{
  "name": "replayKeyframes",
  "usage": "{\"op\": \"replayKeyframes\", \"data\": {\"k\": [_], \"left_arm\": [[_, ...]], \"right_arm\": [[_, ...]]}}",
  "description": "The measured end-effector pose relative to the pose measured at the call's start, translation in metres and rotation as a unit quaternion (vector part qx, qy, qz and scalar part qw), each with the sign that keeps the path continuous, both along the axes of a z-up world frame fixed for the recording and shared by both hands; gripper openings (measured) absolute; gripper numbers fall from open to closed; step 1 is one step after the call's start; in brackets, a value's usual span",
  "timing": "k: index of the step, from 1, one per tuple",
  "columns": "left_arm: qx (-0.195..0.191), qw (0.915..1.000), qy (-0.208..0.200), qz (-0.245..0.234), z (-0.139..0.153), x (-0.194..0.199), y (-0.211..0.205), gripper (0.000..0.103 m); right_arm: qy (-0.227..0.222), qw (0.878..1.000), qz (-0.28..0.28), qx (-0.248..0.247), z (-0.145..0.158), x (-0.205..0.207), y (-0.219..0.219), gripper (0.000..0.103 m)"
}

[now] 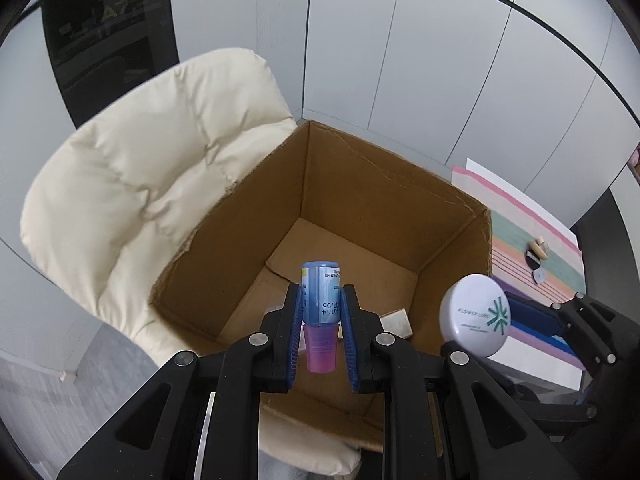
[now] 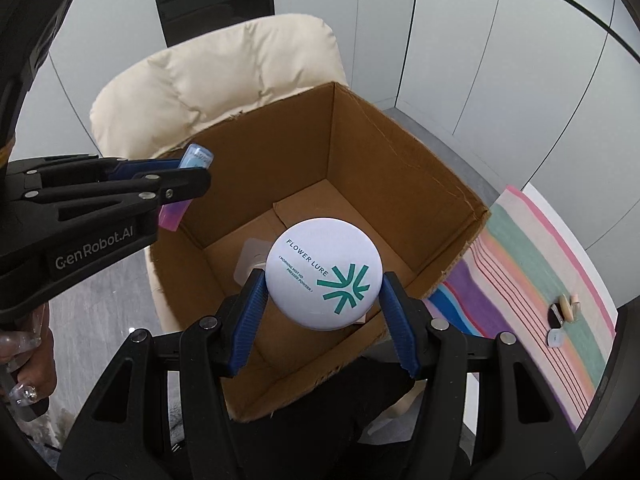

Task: Organize objects
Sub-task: 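Lower both held items into the cardboard box and open both tools, then withdraw both tools from the box back over the table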

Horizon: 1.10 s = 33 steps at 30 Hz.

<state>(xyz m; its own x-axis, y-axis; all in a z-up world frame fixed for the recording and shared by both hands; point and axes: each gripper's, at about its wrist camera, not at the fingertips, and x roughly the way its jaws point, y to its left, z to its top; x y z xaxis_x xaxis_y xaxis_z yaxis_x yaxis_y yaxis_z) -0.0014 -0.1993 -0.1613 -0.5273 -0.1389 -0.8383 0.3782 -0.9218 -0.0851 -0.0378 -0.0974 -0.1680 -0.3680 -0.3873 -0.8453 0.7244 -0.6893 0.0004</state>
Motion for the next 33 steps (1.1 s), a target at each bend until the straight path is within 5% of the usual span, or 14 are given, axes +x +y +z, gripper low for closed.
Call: {"op": "replayKeyframes", "data": {"k": [2,4,6,7,8,9,33], "left_arm": [[0.01,0.9999,0.002,0.001,-0.005,-0.002,-0.004,0.02],[0.009,0.9999,0.01,0.006,-0.008,-0.002,-0.007,0.038],[0.006,0.9999,-0.003,0.013,-0.01,-0.005,-0.01,0.095],[0.006,0.9997,-0.006,0.021,-0.009,-0.004,-0.012,0.1],[0.01,0.9996,0.002,0.025,-0.007,-0.003,-0.013,0.1],[0.017,0.9996,0.008,0.022,-0.005,-0.002,-0.014,0.1],[0.017,0.9993,0.028,0.02,0.01,0.018,-0.009,0.1]], "right_arm": [[-0.004,1.0,-0.002,0.003,-0.006,-0.005,-0.004,0.06],[-0.009,1.0,-0.004,-0.001,-0.009,-0.009,-0.006,0.06],[-0.015,1.0,-0.002,-0.012,-0.01,-0.012,-0.008,0.065],[-0.018,1.0,0.0,-0.016,-0.011,-0.013,-0.01,0.085],[-0.017,1.0,0.0,-0.017,-0.012,-0.013,-0.011,0.101],[-0.014,1.0,0.0,-0.022,-0.011,-0.013,-0.011,0.103],[-0.006,0.999,-0.021,-0.032,0.008,-0.002,0.005,0.103]]}}
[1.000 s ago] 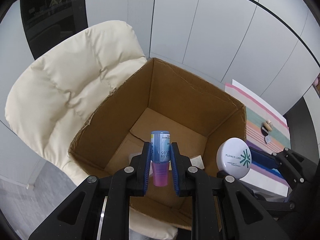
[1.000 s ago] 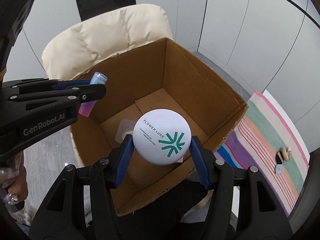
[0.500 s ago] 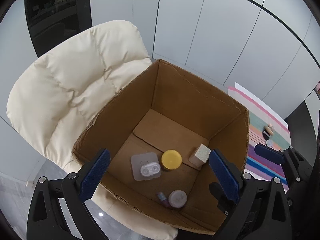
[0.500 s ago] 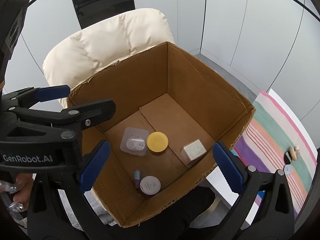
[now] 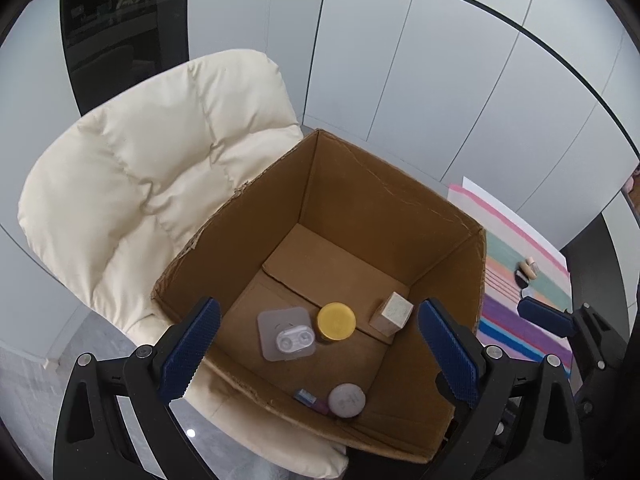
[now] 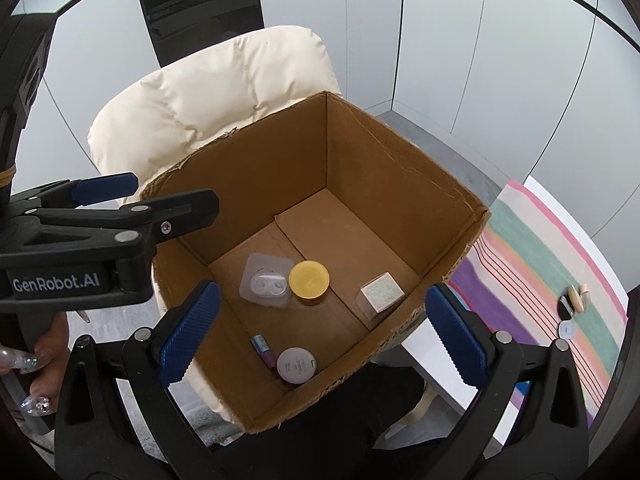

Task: Organize objects
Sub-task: 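Withdraw both tools from the box back over the table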

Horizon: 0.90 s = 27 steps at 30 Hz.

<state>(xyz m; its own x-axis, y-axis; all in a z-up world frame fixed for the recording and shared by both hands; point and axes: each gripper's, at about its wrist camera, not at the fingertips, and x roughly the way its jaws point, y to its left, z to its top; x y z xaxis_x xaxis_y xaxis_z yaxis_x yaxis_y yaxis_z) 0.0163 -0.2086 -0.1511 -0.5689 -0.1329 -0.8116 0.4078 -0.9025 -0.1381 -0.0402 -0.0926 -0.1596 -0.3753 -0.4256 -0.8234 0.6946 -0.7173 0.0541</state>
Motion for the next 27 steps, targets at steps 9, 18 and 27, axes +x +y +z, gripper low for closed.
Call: {"op": "replayKeyframes", "data": {"k": [9,18,27], "left_arm": [[-0.021,0.9997,-0.009,0.005,0.01,0.034,0.015,0.1],[-0.025,0.9992,-0.026,0.016,0.009,0.09,0.032,0.1],[-0.028,0.9987,-0.026,0.033,0.01,0.123,0.042,0.1]], "right_arm": [[0.009,1.0,-0.012,-0.01,0.02,0.02,0.021,0.103],[-0.005,1.0,-0.018,-0.023,0.026,0.055,0.056,0.103],[-0.022,0.999,-0.019,-0.039,0.024,0.076,0.082,0.103]]}}
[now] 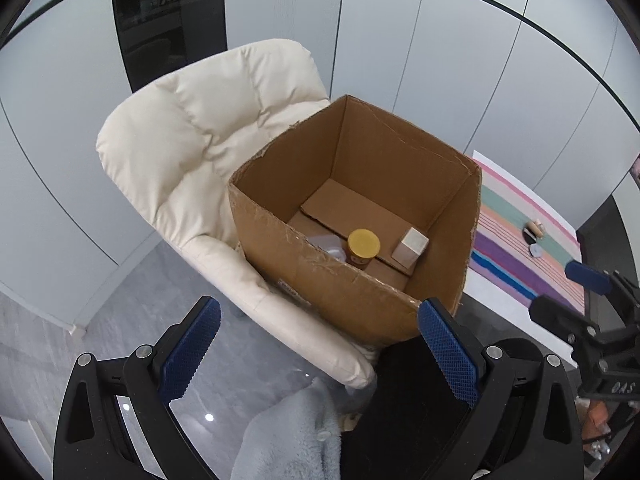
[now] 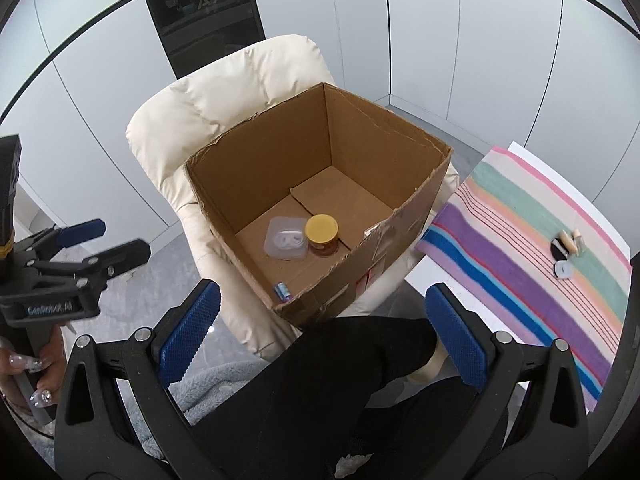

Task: Organize objects
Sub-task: 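Withdraw both tools from the box back over the table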

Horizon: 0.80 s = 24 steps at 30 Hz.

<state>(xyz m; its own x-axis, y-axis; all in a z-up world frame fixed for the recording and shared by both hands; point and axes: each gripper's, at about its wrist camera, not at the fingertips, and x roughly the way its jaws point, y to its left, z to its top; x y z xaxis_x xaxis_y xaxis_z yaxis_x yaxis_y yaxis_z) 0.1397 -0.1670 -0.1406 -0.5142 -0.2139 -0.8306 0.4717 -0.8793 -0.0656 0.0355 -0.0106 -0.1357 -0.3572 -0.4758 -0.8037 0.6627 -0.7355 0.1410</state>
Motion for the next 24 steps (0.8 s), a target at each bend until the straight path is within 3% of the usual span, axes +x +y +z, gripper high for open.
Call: {"op": "replayKeyframes", "data": {"k": [9,17,24], "left_arm": [[0.005,0.9998,0.005,-0.02,-0.001,-0.013,0.013,0.1],[0.003,0.9965,-0.001,-0.083,-0.004,-0.046,0.055,0.1],[-0.01,0.9899,-0.002,-0.141,-0.004,-0.075,0.103,0.1]], "right_arm": [[0.012,1.0,-0.029,-0.002,0.003,0.006,0.031,0.103],[0.015,0.994,-0.107,0.002,0.003,-0.004,0.094,0.103],[0.024,0.983,-0.184,-0.005,0.006,-0.007,0.161,0.103]]}}
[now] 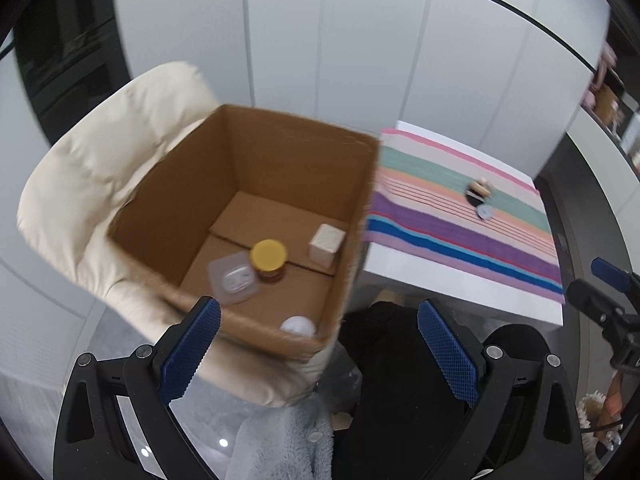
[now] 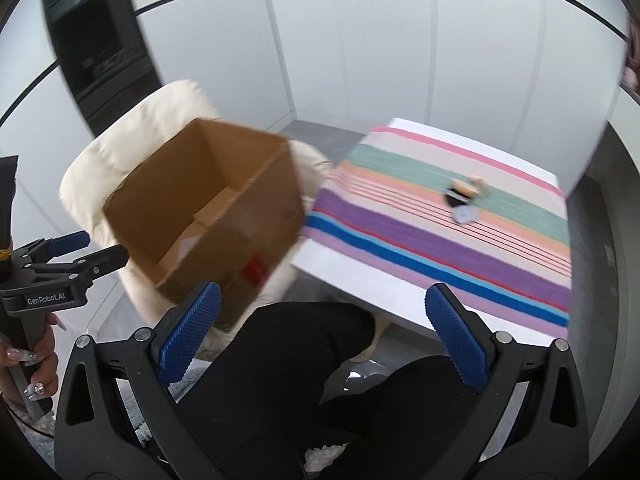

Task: Organize objects
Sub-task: 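Withdraw both tools from the box back over the table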

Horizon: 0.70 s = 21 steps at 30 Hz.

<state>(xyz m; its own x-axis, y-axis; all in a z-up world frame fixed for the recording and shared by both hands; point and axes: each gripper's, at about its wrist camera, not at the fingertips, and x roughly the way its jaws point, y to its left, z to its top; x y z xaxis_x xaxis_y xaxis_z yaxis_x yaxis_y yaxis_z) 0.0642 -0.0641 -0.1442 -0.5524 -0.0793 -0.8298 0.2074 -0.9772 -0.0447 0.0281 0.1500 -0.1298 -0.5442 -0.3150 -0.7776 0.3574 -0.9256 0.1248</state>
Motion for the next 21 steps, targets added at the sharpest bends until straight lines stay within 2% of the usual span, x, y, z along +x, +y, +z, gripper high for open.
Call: {"op": "replayKeyframes", "data": {"k": [10,16,21], "left_arm": [[-0.019,0.9954,-0.003,-0.094,-0.006,-0.039,0.081,0.1],[-0.019,0.9903,-0.003,-0.138,-0.009,-0.06,0.123,0.1],[-0.015,0.9864,-0.005,-0.164,-0.015,-0.081,0.153,0.1]], "right_arm": [[0.009,0.99,-0.143,0.016,-0.004,-0.001,0.115,0.103],[0.013,0.982,-0.189,0.027,-0.005,0.004,0.163,0.103],[0.026,0.979,-0.201,0.034,-0.004,0.005,0.184,0.103]]}}
